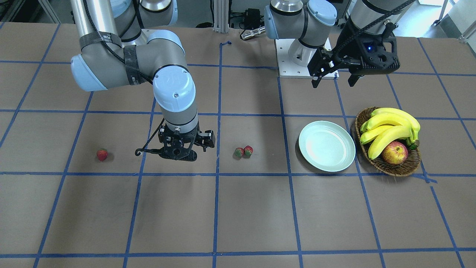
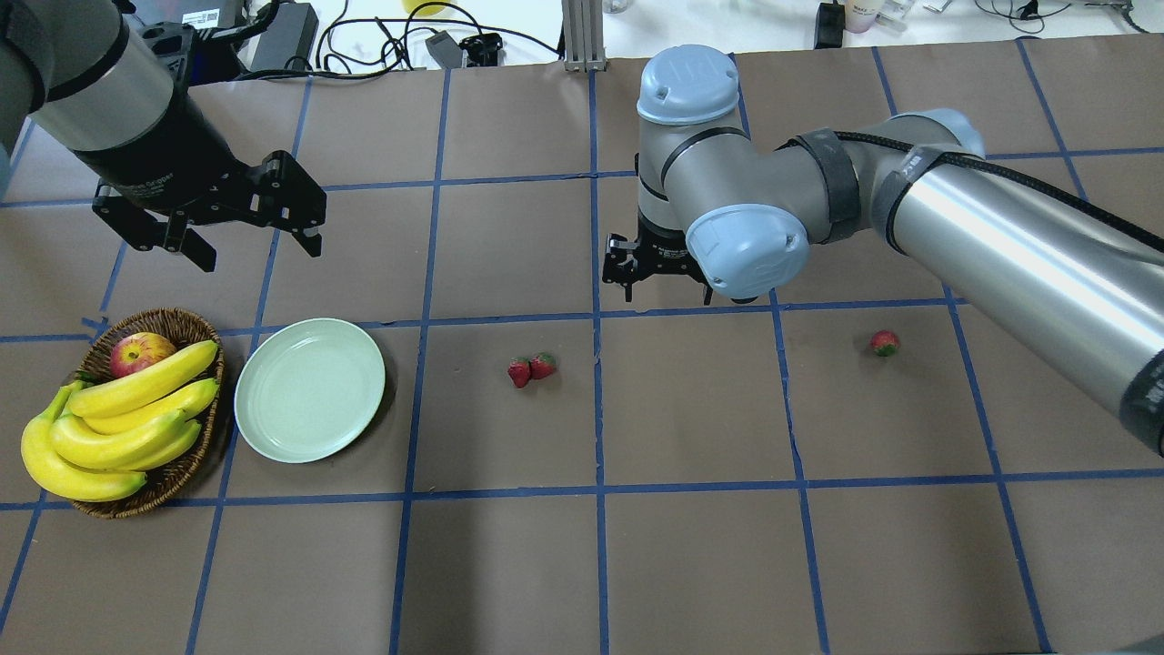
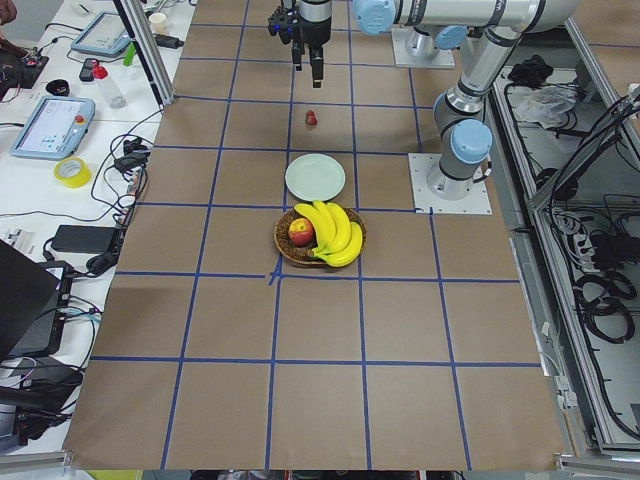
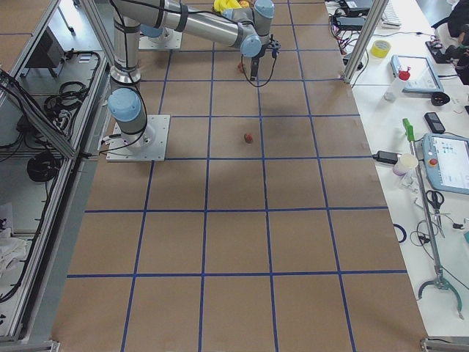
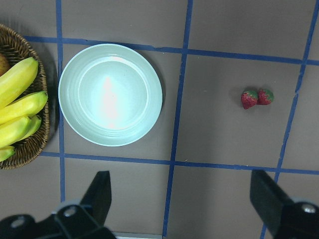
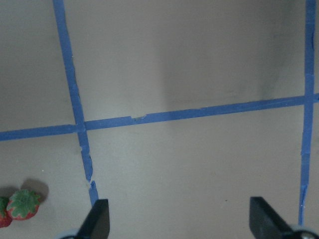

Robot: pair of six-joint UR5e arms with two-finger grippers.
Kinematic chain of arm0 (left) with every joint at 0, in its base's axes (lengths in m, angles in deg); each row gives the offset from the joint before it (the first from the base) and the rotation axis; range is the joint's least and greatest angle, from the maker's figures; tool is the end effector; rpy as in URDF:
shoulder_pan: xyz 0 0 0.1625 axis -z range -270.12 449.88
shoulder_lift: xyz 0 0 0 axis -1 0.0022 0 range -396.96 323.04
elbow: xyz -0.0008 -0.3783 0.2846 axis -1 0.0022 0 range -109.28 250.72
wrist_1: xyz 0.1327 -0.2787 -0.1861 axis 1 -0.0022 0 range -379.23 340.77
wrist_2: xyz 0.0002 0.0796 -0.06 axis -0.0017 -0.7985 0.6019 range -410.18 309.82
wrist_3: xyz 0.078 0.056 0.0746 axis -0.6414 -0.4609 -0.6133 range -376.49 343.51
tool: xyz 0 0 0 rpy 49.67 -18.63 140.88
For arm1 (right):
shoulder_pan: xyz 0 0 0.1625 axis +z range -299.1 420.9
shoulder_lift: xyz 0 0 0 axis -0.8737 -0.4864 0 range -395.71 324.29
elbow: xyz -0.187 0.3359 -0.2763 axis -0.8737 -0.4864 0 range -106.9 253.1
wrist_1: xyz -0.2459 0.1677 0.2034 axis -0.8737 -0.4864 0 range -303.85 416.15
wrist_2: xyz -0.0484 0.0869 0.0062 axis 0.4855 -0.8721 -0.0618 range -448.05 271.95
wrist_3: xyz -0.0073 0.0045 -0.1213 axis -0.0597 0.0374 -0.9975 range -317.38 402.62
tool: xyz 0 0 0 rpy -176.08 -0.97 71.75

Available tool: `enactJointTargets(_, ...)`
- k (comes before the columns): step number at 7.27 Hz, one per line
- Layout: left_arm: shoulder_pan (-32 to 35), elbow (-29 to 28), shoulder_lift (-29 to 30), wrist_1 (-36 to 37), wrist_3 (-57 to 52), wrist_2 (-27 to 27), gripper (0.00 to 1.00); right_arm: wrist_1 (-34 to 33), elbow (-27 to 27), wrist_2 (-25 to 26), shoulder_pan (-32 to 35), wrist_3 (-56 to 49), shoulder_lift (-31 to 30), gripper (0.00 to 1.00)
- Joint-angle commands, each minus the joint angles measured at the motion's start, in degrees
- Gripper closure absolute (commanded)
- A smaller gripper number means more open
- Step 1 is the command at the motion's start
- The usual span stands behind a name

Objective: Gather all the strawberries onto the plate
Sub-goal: 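Move the right gripper over the farthest strawberry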

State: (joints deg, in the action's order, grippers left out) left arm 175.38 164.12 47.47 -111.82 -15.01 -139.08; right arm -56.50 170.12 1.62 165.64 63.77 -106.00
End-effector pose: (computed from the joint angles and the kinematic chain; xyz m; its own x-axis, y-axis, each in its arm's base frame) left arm -0.1049 -0.3968 0.5240 -0.9944 -0.1043 0.0190 -0.1042 0.9945 0.0078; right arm 0.2695 -0.4973 0.3292 -0.9936 0.1111 0.0204 0.1122 0.9913 0.0684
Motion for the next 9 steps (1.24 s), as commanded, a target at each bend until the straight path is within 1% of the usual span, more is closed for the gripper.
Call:
enactJointTargets(1,0.02,-0.06,0.12,0.13,0.01,0.05,0.0,0.23,0.7,0.33,-7.13,-0.84,-0.37,0.0)
enactJointTargets(2,-0.07,-0.15,0.3,0.48,0.01,0.05,0.0,0.5,1.41,-0.46,-12.41,-5.28,-1.25,0.0)
enactJointTargets(3,0.01,-0.06,0.12,0.48,-0.08,0.05,0.0,-0.46,4.11,-0.2,-14.55,-9.5,-1.6,0.01)
enactJointTargets(4,0.02,0.03,0.12,0.48,-0.08,0.05,0.0,-3.34,5.53,0.32,-16.48,-12.59,-1.61,0.01)
enactJointTargets(5,0.02,0.11,0.12,0.48,-0.08,0.05,0.0,-3.89,6.42,0.33,-20.16,-17.41,-1.61,0.01)
enactJointTargets(6,-0.07,0.2,0.3,0.48,-0.08,0.13,0.0,-5.55,9.03,0.5,-23.07,-20.24,-1.69,0.04)
enactJointTargets(7,-0.16,0.2,0.3,0.48,-0.08,0.13,0.0,-10.61,13.24,2.07,-23.62,-23.49,-1.95,0.09)
enactJointTargets(8,0.01,0.11,0.04,0.48,0.01,-0.04,0.0,-15.27,19.11,2.17,-24.14,-24.22,-2.48,0.09)
enactJointTargets(9,0.1,0.11,0.12,0.48,0.01,-0.04,0.0,-22.89,23.17,5.48,-24.5,-24.83,-2.83,0.09)
